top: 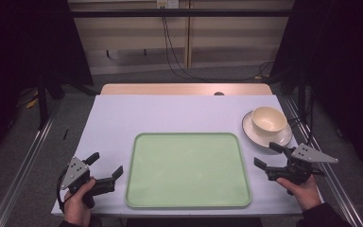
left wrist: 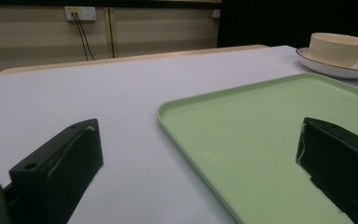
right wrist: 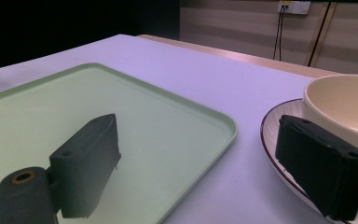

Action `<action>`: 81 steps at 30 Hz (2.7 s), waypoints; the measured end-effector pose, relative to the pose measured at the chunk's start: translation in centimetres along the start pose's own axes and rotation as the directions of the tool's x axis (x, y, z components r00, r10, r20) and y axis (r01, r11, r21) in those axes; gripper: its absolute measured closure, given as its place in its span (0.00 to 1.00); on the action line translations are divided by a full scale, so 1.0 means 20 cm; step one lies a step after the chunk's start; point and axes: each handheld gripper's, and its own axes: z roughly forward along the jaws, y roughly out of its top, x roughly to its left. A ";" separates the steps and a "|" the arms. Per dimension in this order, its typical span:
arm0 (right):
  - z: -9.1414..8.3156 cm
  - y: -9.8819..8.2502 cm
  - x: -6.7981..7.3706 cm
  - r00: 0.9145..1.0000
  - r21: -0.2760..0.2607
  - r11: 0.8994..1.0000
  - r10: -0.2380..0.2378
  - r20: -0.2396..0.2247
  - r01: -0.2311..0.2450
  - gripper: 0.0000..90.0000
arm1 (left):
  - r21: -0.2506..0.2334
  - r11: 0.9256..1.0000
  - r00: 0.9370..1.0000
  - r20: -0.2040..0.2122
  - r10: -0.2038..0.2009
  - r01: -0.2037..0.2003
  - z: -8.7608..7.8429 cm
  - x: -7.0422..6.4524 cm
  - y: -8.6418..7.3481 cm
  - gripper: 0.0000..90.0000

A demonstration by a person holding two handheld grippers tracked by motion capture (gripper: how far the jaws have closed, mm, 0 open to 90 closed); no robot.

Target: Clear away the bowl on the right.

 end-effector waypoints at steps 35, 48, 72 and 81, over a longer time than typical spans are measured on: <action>-0.01 0.03 -0.14 0.997 0.088 0.993 0.081 0.011 -0.082 0.21 | 0.004 1.000 1.000 -0.003 -0.001 0.001 0.00 0.00 0.00 0.00; -0.08 0.06 -0.35 0.990 0.087 0.989 0.107 0.090 -0.115 0.24 | 0.004 1.000 1.000 -0.006 -0.004 0.004 0.00 0.00 0.00 0.00; 0.07 0.23 -0.64 0.975 0.278 0.948 0.103 0.197 -0.156 0.31 | 0.006 1.000 1.000 -0.005 -0.003 0.003 0.01 0.00 0.00 0.00; 0.17 0.24 -0.74 0.962 0.346 0.917 0.111 0.250 -0.196 0.36 | 0.005 1.000 1.000 -0.003 -0.003 0.003 0.01 0.00 0.00 0.00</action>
